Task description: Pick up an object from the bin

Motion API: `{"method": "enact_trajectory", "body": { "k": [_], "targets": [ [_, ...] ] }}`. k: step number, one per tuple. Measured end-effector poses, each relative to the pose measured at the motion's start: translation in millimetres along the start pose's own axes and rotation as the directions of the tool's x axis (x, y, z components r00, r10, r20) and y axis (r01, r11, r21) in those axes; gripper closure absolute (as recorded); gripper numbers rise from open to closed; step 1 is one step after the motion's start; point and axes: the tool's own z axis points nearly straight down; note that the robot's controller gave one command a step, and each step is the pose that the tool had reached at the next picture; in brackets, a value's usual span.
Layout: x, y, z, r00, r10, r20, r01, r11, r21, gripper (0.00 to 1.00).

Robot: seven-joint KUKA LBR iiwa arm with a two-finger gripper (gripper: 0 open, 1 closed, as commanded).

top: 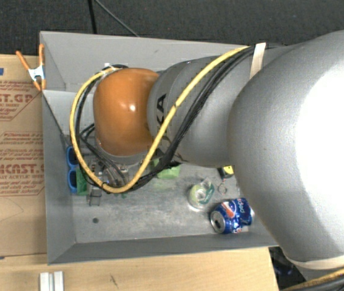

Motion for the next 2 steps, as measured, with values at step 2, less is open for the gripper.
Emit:
{"method": "enact_trajectory", "body": {
  "k": [2],
  "targets": [
    [-59.8,-11,101,0.999,-0.044,0.0,0.044,0.999,0.002,0.0]
  ]
}}
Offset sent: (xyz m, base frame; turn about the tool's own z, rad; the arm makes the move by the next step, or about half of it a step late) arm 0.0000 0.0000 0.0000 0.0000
